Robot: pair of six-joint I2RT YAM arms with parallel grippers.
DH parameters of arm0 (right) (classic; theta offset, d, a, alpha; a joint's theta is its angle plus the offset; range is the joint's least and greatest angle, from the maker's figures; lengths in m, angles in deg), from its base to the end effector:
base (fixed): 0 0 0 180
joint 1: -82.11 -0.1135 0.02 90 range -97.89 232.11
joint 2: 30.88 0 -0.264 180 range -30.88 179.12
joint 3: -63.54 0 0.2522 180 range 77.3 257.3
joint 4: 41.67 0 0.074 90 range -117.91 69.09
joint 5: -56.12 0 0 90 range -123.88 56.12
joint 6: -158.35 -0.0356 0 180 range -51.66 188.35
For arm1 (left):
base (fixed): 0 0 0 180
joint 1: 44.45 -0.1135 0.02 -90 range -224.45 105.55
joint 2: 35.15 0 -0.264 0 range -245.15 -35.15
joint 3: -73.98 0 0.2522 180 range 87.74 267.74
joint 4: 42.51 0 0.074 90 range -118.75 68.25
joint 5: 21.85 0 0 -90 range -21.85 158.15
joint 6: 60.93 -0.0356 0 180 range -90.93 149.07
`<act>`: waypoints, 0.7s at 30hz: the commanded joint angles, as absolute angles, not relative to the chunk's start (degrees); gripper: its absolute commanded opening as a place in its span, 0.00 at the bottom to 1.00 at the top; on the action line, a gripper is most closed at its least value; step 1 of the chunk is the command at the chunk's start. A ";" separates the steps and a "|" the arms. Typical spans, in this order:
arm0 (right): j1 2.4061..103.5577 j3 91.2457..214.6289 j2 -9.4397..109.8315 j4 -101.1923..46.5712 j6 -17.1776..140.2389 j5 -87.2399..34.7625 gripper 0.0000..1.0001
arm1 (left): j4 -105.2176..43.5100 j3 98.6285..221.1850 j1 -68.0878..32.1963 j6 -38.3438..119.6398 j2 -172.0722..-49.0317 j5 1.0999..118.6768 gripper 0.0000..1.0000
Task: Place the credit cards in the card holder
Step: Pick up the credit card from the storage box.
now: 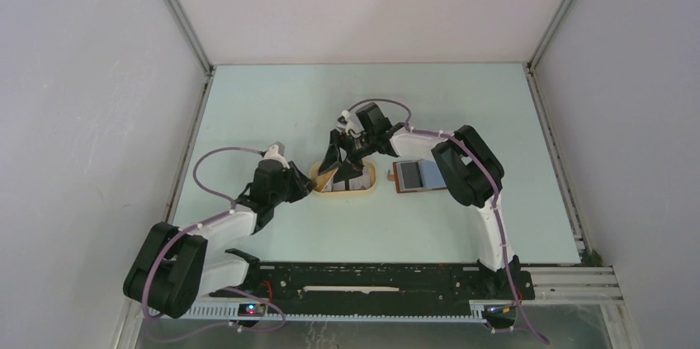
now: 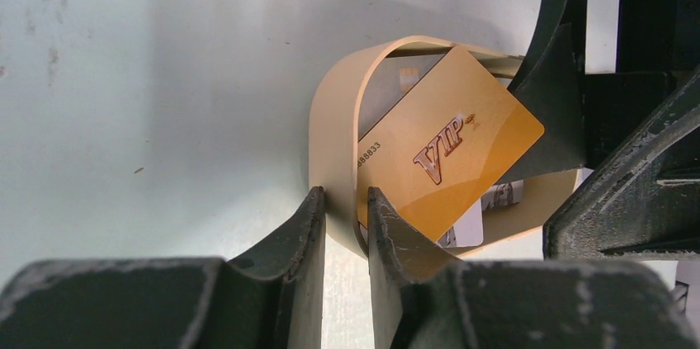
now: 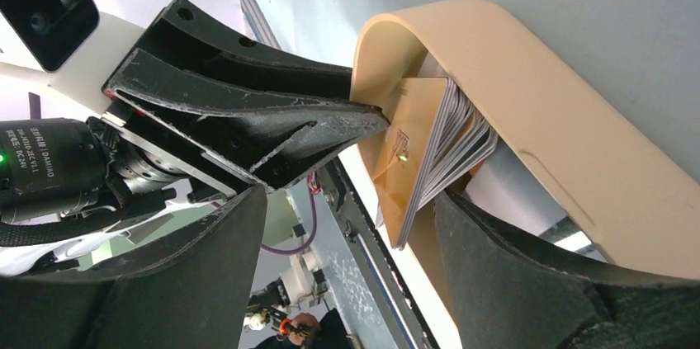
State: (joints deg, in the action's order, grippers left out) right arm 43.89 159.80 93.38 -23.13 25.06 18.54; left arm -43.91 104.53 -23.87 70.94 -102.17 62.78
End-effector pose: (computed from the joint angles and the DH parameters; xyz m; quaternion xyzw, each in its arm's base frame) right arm 0.3417 0.3050 0.1438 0.1265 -0.8398 -0.5276 0.0162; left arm 0.1948 -0.0767 0.1438 -0.1425 0.8751 -0.2744 0.3724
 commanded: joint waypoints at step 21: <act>42.88 160.54 95.79 -16.60 27.84 7.04 0.85 | -49.56 106.24 -21.70 72.34 -106.31 51.91 0.20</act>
